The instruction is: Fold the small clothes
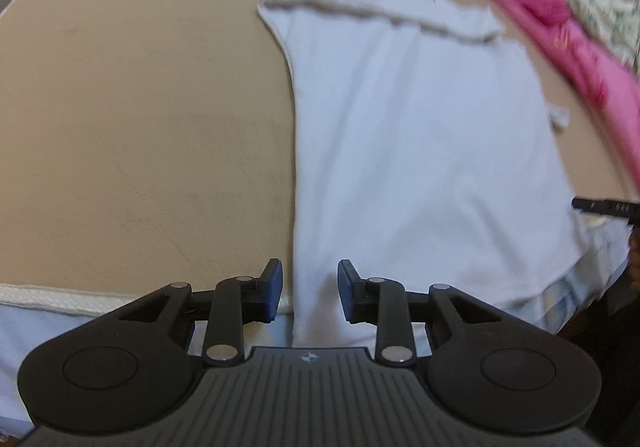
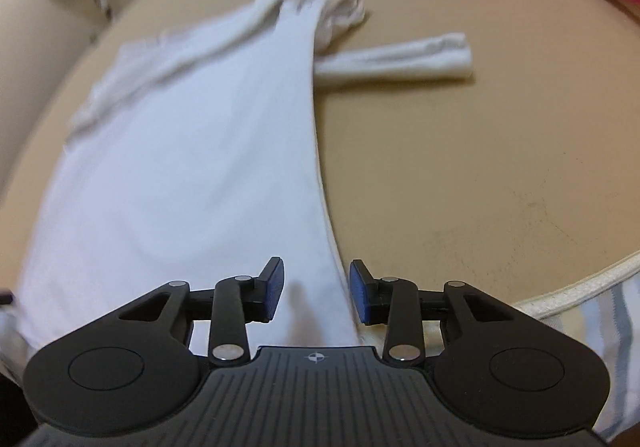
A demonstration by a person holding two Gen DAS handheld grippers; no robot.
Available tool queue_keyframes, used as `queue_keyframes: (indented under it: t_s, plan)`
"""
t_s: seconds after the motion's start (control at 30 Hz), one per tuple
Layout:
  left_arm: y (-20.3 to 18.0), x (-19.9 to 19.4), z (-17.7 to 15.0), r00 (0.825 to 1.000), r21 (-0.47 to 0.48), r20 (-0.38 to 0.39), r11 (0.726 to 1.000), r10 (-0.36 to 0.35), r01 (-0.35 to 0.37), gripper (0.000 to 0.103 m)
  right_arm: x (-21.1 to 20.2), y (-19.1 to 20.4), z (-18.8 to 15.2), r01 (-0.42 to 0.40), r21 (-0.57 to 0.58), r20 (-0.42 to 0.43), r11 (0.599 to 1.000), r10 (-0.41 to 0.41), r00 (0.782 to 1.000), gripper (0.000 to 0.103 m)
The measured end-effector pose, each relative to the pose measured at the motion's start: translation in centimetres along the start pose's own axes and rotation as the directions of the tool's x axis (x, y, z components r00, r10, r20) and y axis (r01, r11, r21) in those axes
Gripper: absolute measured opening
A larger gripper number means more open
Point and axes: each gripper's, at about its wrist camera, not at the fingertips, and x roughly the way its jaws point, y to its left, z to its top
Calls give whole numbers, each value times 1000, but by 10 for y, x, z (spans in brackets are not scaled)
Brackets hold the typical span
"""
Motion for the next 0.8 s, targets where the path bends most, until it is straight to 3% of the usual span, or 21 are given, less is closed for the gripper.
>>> queue_keyframes:
  t_s: [0.07,0.1,0.13,0.2,0.3,0.4,0.47,0.57,0.7,0.73,0.8]
  plan:
    - [-5,9,-5,999,33,-6,998,47,-47,28,8,6,-7,21,-43,-40,999,-23,999,38]
    - [-7,11,-7,998,52,2,997,63,-63,17,9,13,-12,38,-92,-40,995,-42,998,38]
    - [-10,10,-8,998,76,0,995,62,-62,4,10,21,-16,57,-132,-28,990,-61,998,31]
    - [-10,3,-12,998,97,19,993,64,-66,3,6,29,-22,43,-177,-22,983,-48,999,5]
    - [-4,-27,-17,996,80,81,996,37,-43,3,-17,31,-23,6,-174,41,985,1,999,4]
    - [4,-53,-27,995,55,97,999,-4,-2,0,-48,19,-26,-127,-83,105,989,135,985,4]
    - [1,-49,-30,998,80,53,996,27,-31,0,-47,12,-31,-94,-52,67,994,98,993,4]
    - [-9,-31,-26,996,141,-12,986,92,-89,1,-27,14,-40,12,-100,-28,995,-15,999,5]
    - [-19,-45,-10,991,154,119,986,53,-71,2,-34,22,-35,2,-94,77,996,5,997,11]
    - [-23,-47,-6,990,156,135,986,28,-50,2,-34,23,-34,-6,-85,92,996,14,996,17]
    - [-31,-45,0,990,172,140,985,-19,-5,5,-25,23,-32,-22,-84,58,996,27,998,19]
